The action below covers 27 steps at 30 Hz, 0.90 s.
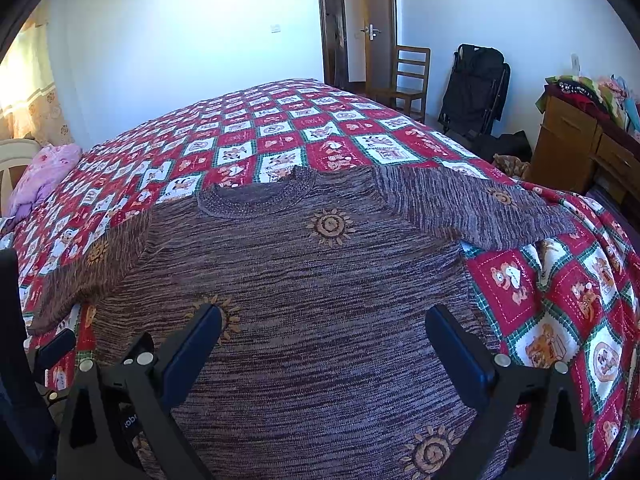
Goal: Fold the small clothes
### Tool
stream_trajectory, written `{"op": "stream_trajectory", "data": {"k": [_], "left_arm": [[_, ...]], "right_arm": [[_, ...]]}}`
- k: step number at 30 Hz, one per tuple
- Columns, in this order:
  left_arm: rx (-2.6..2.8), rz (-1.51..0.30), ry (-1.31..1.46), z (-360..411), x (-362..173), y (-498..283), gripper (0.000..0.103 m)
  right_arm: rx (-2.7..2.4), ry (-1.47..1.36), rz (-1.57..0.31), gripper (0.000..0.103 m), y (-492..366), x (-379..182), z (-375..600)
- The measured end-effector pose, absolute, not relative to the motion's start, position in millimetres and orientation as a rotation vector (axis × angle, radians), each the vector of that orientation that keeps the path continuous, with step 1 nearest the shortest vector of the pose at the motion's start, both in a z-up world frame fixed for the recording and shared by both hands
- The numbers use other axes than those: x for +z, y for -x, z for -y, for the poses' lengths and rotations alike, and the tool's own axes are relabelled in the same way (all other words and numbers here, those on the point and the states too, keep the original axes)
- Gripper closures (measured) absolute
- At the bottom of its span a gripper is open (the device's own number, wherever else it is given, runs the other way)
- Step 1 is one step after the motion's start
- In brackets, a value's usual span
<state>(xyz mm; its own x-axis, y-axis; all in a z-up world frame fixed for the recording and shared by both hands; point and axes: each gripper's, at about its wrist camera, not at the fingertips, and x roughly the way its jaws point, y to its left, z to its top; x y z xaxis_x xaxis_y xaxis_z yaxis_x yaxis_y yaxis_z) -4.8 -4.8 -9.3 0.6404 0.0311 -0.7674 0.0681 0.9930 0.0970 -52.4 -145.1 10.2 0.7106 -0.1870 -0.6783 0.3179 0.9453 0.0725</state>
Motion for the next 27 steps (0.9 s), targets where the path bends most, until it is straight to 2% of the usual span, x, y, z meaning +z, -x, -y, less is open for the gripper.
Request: {"op": "stream_trajectory", "data": {"k": [19,27], "left_arm": [[-0.05,-0.895,-0.111,9.4,-16.5,7.1,0.005],[-0.087,-0.884,-0.102,11.6,-15.6,5.9,0.005]], "right_arm": [[-0.263,-0.221,-0.754,0.001,47.8,-0.4,148.8],[-0.261,-0.382,-0.765,0.001,47.7,-13.2,207.7]]}}
